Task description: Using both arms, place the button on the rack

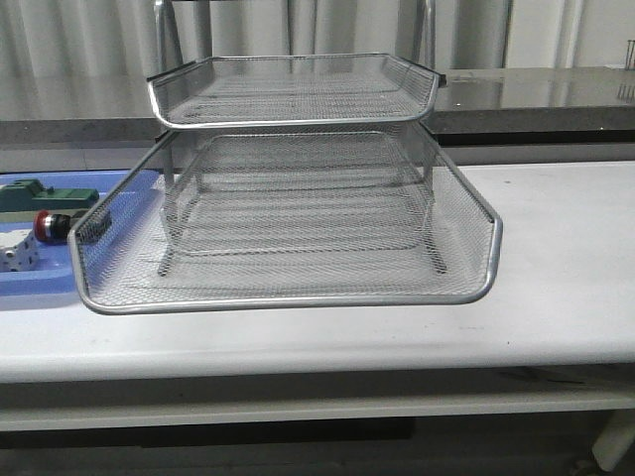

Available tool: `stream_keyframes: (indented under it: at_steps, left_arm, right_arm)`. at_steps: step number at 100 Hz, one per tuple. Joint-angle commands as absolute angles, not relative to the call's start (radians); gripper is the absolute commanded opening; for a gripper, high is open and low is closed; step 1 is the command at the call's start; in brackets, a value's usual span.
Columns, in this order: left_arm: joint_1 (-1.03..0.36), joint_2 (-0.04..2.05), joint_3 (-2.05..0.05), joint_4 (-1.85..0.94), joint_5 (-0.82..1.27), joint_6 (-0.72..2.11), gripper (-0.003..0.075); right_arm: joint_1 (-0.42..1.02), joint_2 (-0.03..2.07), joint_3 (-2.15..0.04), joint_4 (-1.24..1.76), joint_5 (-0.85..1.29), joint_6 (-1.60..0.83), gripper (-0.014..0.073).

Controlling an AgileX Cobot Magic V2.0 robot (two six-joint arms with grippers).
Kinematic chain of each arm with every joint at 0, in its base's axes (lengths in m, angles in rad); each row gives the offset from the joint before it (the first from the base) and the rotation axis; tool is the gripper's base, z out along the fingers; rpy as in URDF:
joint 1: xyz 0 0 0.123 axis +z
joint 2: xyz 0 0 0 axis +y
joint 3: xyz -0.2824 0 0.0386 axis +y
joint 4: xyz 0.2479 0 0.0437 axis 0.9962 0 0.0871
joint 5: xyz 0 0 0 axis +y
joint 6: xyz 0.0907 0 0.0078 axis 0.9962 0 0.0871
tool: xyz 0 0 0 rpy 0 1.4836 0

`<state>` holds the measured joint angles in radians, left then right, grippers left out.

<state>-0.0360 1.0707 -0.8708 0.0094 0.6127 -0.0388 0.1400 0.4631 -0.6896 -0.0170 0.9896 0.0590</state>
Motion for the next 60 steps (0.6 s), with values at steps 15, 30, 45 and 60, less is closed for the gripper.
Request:
stream_keyframes:
  at_steps: [15,30,45,60]
  left_arm:
    - [-0.032,1.144,-1.008,0.006,0.705,0.0,-0.0021]
    - [-0.032,1.154,-1.016,0.006,0.726,0.052,-0.002]
    - [-0.032,1.154,-1.016,0.006,0.751,0.104,0.0009]
    - [-0.032,1.154,-1.016,0.008,0.755,0.106,0.0268]
  right_arm:
    - [0.139,0.469,-0.721,-0.025,0.932,0.057,-0.0067]
    - [0.139,0.469,-0.721,-0.025,0.932,0.057,-0.0067]
    - [0.139,0.469,-0.721,-0.025,0.932,0.057,-0.0067]
    - [0.139,0.469,-0.721,-0.025,0.932,0.057,-0.0067]
